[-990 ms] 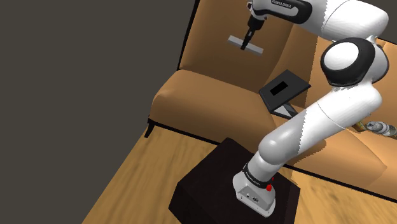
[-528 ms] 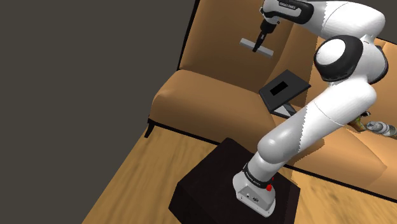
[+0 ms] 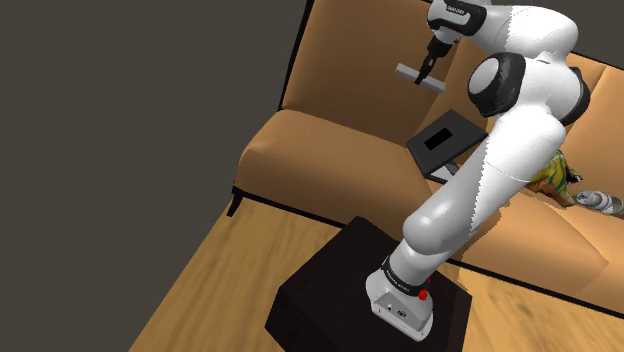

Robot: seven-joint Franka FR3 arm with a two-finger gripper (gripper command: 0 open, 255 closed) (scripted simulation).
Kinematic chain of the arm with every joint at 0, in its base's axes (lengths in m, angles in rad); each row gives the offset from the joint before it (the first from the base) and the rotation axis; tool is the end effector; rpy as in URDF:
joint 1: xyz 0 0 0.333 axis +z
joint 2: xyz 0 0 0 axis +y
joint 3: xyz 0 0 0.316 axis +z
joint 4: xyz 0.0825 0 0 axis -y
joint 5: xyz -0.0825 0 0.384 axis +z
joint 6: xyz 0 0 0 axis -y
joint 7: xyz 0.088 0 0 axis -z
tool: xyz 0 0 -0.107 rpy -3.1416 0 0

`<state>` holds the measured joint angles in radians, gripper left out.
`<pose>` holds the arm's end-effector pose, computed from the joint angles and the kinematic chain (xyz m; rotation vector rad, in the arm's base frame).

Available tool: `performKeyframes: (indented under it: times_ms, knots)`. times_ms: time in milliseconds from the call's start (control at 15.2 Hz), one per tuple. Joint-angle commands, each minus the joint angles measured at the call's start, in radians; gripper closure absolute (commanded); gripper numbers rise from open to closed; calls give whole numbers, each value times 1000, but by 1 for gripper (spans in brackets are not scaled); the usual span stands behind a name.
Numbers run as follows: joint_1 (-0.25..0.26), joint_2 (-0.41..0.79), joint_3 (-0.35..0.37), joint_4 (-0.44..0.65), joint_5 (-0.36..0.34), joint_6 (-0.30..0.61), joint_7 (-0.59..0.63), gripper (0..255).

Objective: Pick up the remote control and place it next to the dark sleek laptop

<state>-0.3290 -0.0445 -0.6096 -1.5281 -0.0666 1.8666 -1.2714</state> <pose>0.3244 -0.4668 0.6970 2.7431 0.4649 0.1850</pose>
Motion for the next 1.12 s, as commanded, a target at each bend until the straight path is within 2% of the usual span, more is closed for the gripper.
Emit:
performKeyframes:
  times_ms: [0, 66, 1056]
  knots:
    - [-29, 47, -38, 46, 53, -4, -70, 255]
    - [-50, 85, -60, 84, 93, -11, -113, 255]
    - [-37, 19, -43, -187, 39, 206, -80, 255]
